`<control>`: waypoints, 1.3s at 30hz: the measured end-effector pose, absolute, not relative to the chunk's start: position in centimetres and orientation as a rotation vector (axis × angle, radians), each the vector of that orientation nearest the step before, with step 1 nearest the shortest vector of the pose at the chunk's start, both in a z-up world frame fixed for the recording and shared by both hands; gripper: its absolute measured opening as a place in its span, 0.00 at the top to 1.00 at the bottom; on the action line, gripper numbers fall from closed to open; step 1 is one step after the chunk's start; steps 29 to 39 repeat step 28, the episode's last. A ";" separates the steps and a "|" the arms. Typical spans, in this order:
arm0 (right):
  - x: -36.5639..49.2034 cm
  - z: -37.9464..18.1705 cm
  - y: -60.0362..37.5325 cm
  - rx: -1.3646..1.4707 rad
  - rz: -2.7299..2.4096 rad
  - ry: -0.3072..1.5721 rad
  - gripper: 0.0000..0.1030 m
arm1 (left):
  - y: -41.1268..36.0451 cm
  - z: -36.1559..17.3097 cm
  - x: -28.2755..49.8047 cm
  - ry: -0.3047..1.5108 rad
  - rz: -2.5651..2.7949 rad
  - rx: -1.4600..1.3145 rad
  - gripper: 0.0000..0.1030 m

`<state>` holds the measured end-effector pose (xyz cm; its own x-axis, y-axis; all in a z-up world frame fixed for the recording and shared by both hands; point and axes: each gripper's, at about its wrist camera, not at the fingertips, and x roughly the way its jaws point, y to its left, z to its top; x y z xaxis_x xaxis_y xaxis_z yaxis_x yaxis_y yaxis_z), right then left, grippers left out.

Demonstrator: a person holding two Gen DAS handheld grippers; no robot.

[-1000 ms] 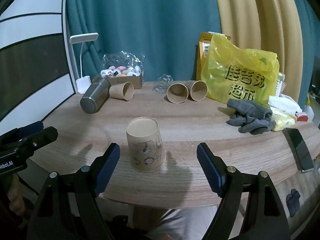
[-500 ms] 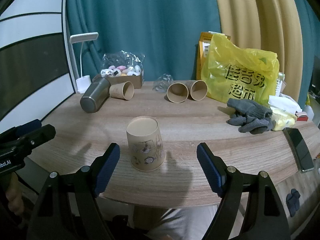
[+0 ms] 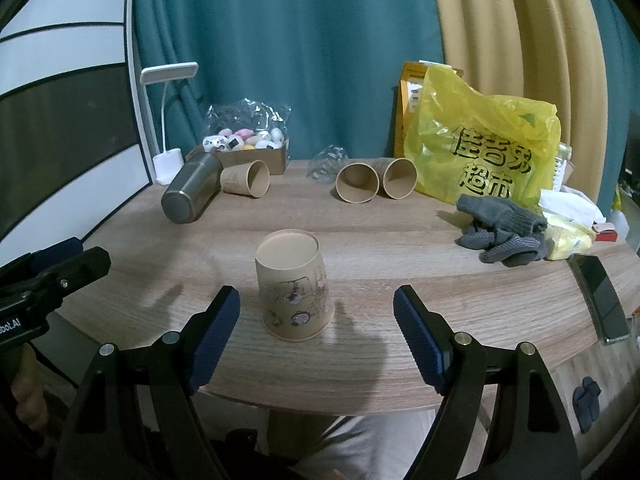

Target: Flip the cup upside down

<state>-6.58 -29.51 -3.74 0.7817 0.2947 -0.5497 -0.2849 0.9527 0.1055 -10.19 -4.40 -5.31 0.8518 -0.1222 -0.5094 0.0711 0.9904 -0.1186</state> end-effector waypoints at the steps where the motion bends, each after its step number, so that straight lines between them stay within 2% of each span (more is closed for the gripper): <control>1: -6.6 -3.7 -29.5 0.017 0.313 0.595 0.21 | -4.4 -5.3 -10.2 0.542 -0.102 -0.097 0.21; 39: -6.8 -4.4 -29.1 0.016 0.316 0.610 0.21 | -4.3 -6.1 -10.0 0.558 -0.106 -0.107 0.21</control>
